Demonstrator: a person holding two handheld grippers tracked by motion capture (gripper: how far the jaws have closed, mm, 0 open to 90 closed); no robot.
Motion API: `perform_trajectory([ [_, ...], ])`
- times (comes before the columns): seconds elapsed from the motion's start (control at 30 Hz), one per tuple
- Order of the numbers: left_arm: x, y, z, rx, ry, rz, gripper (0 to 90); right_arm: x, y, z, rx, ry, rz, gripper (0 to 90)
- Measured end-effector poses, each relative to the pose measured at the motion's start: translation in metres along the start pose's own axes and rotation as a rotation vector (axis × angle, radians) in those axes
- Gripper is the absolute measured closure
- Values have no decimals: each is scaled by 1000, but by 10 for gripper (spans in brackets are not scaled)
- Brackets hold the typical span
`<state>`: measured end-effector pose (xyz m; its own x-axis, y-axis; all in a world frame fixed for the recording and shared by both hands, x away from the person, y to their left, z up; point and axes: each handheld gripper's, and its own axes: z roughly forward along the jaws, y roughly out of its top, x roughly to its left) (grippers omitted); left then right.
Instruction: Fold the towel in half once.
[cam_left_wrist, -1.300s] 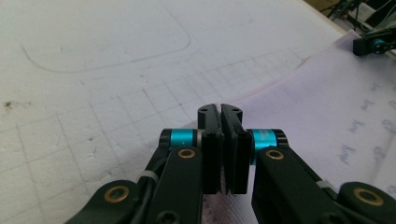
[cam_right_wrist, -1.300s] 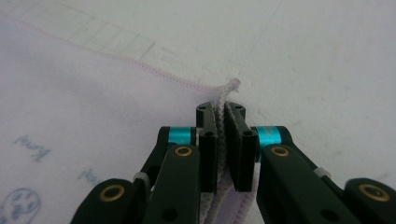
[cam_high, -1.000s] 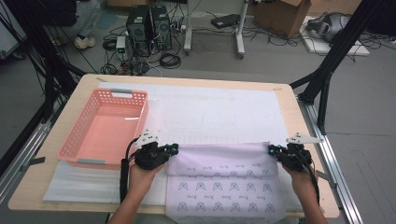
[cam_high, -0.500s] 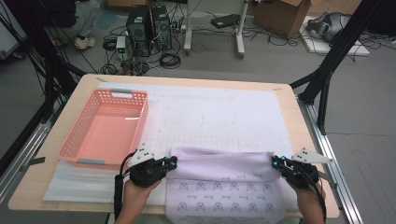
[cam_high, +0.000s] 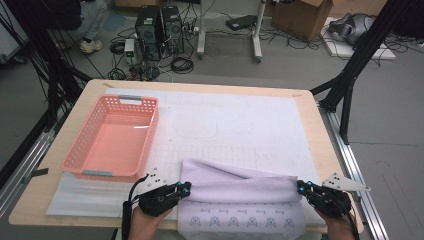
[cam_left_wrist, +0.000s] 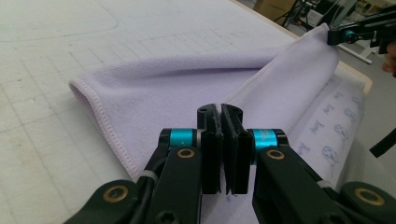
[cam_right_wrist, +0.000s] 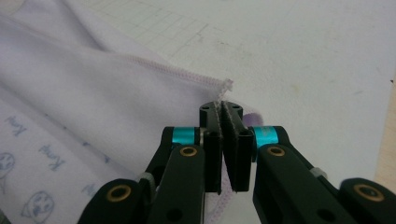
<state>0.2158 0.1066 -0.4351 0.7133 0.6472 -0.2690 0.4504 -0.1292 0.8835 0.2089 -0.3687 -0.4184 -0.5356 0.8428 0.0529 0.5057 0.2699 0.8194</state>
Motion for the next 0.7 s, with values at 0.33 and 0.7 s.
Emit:
perform_trajectory([
  [0.33, -6, -6, -13, 18, -38, -5, 857, 5, -11, -27, 21, 66, 20, 875],
  [0.7, -6, -9, -16, 29, -28, 11, 487, 4, -33, -46, 32, 92, 92, 629],
])
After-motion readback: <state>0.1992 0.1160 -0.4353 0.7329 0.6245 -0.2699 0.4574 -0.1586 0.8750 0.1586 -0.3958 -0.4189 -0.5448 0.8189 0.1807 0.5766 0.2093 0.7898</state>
